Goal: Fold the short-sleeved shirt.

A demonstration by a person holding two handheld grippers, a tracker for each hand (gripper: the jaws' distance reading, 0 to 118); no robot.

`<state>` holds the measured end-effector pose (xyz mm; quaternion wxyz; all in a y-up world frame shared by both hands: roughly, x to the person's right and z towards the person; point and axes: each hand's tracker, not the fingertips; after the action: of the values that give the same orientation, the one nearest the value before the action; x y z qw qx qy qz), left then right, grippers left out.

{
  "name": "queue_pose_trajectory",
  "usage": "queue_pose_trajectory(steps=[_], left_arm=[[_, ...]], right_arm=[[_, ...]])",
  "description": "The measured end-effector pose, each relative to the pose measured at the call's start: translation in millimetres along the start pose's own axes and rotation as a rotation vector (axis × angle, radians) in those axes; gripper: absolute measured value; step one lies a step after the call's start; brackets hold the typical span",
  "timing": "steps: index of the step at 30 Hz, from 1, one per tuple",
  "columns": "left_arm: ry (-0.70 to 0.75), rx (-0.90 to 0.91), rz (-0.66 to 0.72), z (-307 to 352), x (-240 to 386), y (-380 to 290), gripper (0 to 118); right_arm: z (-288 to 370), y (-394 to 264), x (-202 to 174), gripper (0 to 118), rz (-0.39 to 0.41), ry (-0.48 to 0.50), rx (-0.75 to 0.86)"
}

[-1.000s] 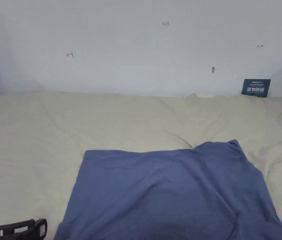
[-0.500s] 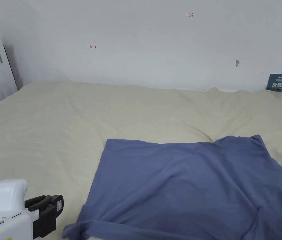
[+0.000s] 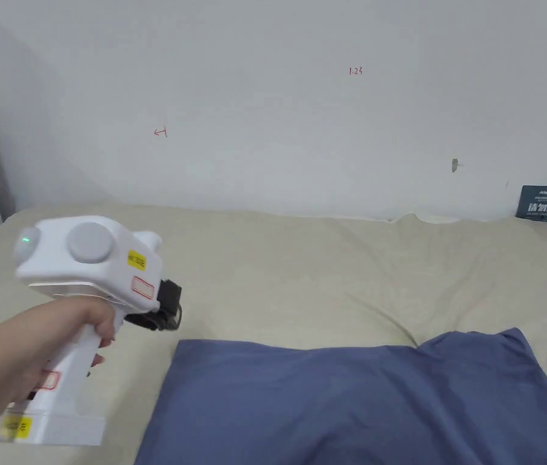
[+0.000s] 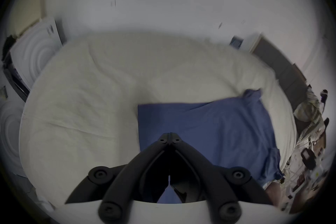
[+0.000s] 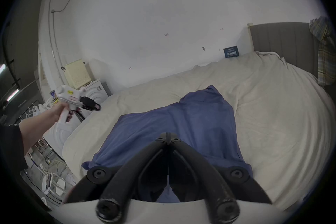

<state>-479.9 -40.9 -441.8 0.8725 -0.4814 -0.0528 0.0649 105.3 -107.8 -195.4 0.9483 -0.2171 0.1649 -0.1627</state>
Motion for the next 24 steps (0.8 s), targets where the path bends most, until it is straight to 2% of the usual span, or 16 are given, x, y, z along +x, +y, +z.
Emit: queue_pose_trajectory(steps=[1,4,5,6,7,8,13,14,16,18,20,21,23,24], left_arm=[[0.009,-0.061,0.019,-29.2,-5.8,11.2,4],[0.005,-0.056,0.058,-86.5,-21.9,26.1,21],[0.019,-0.057,0.068,-99.9,-26.4,28.7,56],[0.052,-0.069,0.071,-114.5,-30.3,30.0,106],[0.053,-0.059,0.066,-124.7,-39.1,34.0,118],[0.048,-0.054,0.053,-131.9,-45.7,38.3,114],[0.088,-0.092,0.055,-164.5,-58.5,35.6,114],[0.083,-0.104,0.038,-169.2,-59.8,35.0,112],[0.046,-0.137,-0.018,-178.3,-56.1,32.1,99],[0.105,-0.114,-0.113,-178.6,-48.0,27.8,98],[0.094,-0.078,-0.121,-168.6,-39.9,25.8,81],[0.063,-0.05,-0.15,-162.0,-34.5,23.7,63],[-0.028,-0.053,-0.203,-157.8,-29.0,20.4,13],[-0.036,-0.099,-0.202,-160.6,-25.6,18.2,8]], right_arm=[[-7.1,1.3,5.4,0,-0.01,-0.004,-0.009],[-22.1,2.2,19.6,0,-0.033,0.006,-0.038],[-25.7,2.0,23.3,0,-0.035,0.008,-0.045],[-30.3,1.5,28.0,0,-0.035,0.009,-0.059],[-35.2,0.8,32.4,0,-0.036,0.01,-0.073],[-39.7,-0.1,36.9,0,-0.035,0.012,-0.082],[-59.8,-7.5,55.7,0,-0.021,0.016,-0.129],[-62.6,-9.8,58.9,0,-0.019,0.015,-0.137],[-68.2,-16.3,66.0,0,-0.02,0.019,-0.158],[-71.4,-21.8,72.2,0,-0.018,0.016,-0.175],[-72.7,-25.3,79.1,0,-0.016,0.018,-0.182],[-73.4,-26.6,79.3,0,-0.016,0.022,-0.186],[-75.3,-27.2,81.6,0,-0.009,0.023,-0.189],[-77.5,-24.7,83.2,0,0.001,0.017,-0.187]])
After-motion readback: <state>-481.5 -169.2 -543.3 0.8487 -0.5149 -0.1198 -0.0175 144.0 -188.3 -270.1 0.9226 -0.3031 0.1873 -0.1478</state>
